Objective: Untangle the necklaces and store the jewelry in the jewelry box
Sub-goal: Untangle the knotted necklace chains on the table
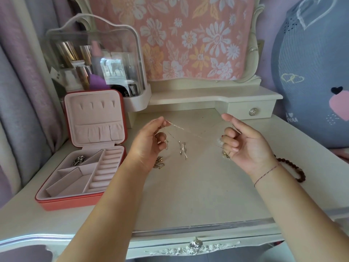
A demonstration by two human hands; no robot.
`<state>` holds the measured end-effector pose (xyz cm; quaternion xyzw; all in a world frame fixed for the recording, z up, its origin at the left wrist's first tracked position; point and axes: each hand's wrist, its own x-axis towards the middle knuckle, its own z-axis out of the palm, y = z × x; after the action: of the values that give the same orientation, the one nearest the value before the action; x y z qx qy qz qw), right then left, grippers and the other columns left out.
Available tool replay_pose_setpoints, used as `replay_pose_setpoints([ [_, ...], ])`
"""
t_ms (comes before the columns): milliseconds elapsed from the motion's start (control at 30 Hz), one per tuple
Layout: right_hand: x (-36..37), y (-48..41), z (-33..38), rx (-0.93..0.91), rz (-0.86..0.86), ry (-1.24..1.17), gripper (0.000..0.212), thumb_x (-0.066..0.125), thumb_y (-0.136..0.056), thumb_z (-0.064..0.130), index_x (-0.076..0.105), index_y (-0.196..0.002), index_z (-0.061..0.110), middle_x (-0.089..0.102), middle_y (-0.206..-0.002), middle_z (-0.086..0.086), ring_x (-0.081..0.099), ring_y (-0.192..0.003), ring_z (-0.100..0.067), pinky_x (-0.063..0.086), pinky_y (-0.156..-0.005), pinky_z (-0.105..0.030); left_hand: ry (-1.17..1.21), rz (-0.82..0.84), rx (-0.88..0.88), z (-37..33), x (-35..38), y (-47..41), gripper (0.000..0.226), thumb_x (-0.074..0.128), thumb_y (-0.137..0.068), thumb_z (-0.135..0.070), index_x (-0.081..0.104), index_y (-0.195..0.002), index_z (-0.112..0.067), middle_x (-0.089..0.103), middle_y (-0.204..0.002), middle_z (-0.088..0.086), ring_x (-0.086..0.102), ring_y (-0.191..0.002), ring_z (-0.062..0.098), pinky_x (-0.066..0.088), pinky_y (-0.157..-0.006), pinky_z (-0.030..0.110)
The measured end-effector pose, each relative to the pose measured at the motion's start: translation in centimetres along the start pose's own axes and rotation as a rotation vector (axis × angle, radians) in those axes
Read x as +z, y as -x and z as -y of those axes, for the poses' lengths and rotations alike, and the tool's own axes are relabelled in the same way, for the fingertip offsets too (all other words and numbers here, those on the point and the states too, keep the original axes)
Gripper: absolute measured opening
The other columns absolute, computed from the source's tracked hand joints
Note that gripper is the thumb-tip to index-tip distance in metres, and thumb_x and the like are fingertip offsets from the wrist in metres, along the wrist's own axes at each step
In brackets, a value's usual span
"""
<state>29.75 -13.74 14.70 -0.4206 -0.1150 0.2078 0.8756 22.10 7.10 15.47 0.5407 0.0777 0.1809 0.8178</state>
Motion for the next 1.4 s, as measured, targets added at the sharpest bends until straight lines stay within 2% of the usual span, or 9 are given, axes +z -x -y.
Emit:
replay_pose_setpoints([
  [200,-0.5,0.2,0.8,0.015,0.021,-0.09,0.026,0.054,-0.084,0.027,0.064,-0.106,0.017,0.046,-0.063,0.003,0.036,-0.041,-0.005,0.03,-0.036,-0.014,-0.107,-0.004,0.082,-0.1,-0.3,-0.1,0.03,0.054,-0.095,-0.023,0.059,-0.066,-0.024,0.056,-0.065,-0.007,0.044,-0.06,0.007,0.032,-0.06,0.024],
  [433,-1.1,0.2,1.2,-0.015,0.052,-0.11,0.026,0.051,-0.087,0.027,0.064,-0.107,0.017,0.046,-0.068,0.002,0.032,-0.039,-0.004,0.027,-0.034,-0.014,-0.138,0.025,0.118,0.0,-0.4,0.1,0.018,0.065,-0.078,-0.038,0.065,-0.07,-0.021,0.059,-0.063,-0.005,0.053,-0.064,0.007,0.042,-0.077,0.025],
  [633,-0.8,0.5,1.1,-0.003,0.065,0.039,0.027,0.052,-0.084,0.029,0.064,-0.107,0.019,0.053,-0.074,0.002,0.033,-0.039,-0.004,0.023,-0.037,-0.013,-0.157,0.027,0.085,0.2,0.0,0.1,0.022,0.065,-0.076,-0.039,0.065,-0.075,-0.017,0.056,-0.055,-0.002,0.049,-0.063,0.012,0.044,-0.075,0.025],
  [867,-0.8,0.4,1.0,0.009,0.074,0.041,0.032,0.054,-0.084,0.027,0.063,-0.113,0.018,0.058,-0.078,-0.001,0.035,-0.043,-0.005,0.027,-0.034,-0.012,-0.359,-0.035,0.131,0.7,0.1,0.3,0.024,0.069,-0.067,-0.05,0.076,-0.066,-0.028,0.046,-0.058,0.0,0.042,-0.06,0.011,0.04,-0.073,0.023],
  [933,-0.8,0.4,1.0,0.012,0.074,0.046,0.034,0.054,-0.084,0.027,0.062,-0.115,0.018,0.059,-0.08,-0.001,0.035,-0.044,-0.005,0.027,-0.034,-0.012,-0.364,-0.055,0.142,0.7,0.2,0.3,0.025,0.068,-0.073,-0.045,0.074,-0.058,-0.027,0.054,-0.063,0.002,0.04,-0.061,0.012,0.04,-0.074,0.024],
  [1000,-0.9,0.3,1.0,0.009,0.07,0.061,0.036,0.053,-0.085,0.027,0.06,-0.119,0.018,0.059,-0.08,0.0,0.035,-0.043,-0.005,0.025,-0.035,-0.013,-0.366,-0.098,0.157,0.8,0.1,0.1,0.036,0.067,-0.084,-0.037,0.069,-0.05,-0.023,0.061,-0.066,-0.001,0.039,-0.056,0.01,0.041,-0.077,0.029],
  [1133,-1.2,0.2,1.0,-0.004,0.063,0.046,0.036,0.053,-0.085,0.027,0.06,-0.119,0.019,0.058,-0.079,0.001,0.035,-0.043,-0.005,0.024,-0.035,-0.013,-0.314,-0.21,0.171,0.8,-0.2,-0.2,0.024,0.065,-0.089,-0.03,0.071,-0.074,-0.013,0.046,-0.044,-0.012,0.037,-0.042,0.004,0.042,-0.073,0.029],
  [1233,-1.2,0.2,1.1,0.0,0.064,0.015,0.036,0.054,-0.084,0.027,0.06,-0.119,0.018,0.057,-0.078,0.0,0.034,-0.043,-0.005,0.026,-0.033,-0.013,-0.307,-0.233,0.168,0.8,-0.3,-0.4,0.028,0.064,-0.09,-0.031,0.068,-0.08,-0.005,0.047,-0.045,-0.013,0.036,-0.042,0.003,0.04,-0.066,0.026],
  [1400,-1.0,0.3,1.1,0.019,0.074,0.014,0.035,0.054,-0.083,0.027,0.061,-0.117,0.019,0.058,-0.078,0.0,0.034,-0.042,-0.005,0.026,-0.033,-0.012,-0.281,-0.188,0.152,0.8,-0.4,-0.4,0.023,0.064,-0.09,-0.035,0.072,-0.082,-0.015,0.035,-0.058,0.0,0.031,-0.044,0.008,0.036,-0.052,0.022],
])
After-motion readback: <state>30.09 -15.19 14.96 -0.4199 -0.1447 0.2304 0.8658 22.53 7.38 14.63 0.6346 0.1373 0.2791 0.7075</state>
